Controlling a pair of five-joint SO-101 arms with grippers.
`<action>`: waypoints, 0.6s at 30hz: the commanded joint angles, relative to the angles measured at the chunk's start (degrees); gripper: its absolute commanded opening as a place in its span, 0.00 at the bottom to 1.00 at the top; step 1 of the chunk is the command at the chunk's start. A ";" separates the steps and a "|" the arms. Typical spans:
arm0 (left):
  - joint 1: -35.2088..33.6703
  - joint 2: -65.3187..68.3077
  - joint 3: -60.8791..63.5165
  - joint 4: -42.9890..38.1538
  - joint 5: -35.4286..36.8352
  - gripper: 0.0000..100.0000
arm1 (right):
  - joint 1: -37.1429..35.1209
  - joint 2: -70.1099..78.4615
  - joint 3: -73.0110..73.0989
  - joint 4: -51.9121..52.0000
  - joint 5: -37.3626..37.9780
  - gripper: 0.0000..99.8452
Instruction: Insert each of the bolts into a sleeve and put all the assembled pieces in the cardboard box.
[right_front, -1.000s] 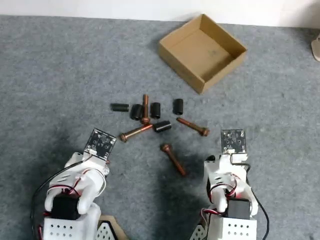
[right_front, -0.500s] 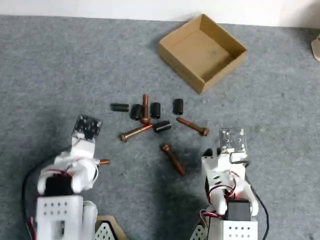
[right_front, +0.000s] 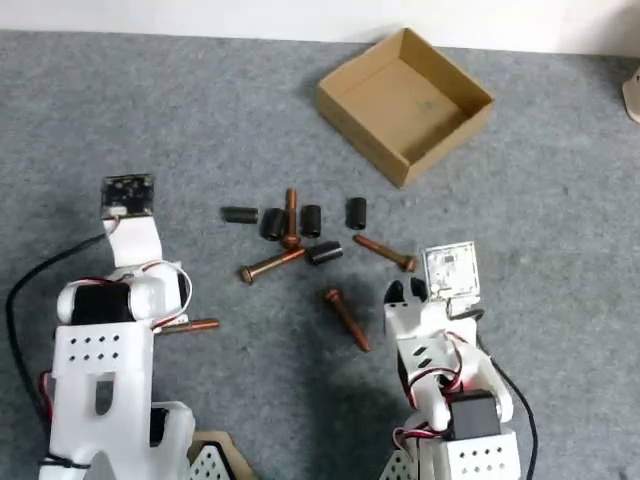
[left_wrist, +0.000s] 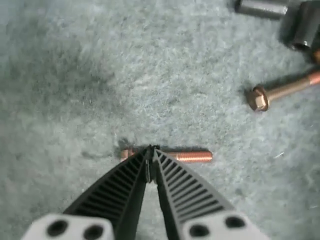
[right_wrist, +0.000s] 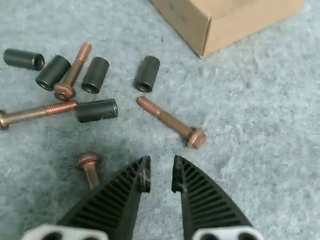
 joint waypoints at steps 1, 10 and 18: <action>-0.48 -1.71 -2.77 0.35 3.43 0.01 | -0.84 0.75 -0.92 -2.07 -0.26 0.08; -0.48 -9.54 4.18 0.88 31.12 0.01 | -0.84 0.66 2.59 -3.03 -0.26 0.08; -7.52 -19.12 10.42 -4.04 54.59 0.01 | -0.66 0.66 5.85 -5.32 -0.18 0.08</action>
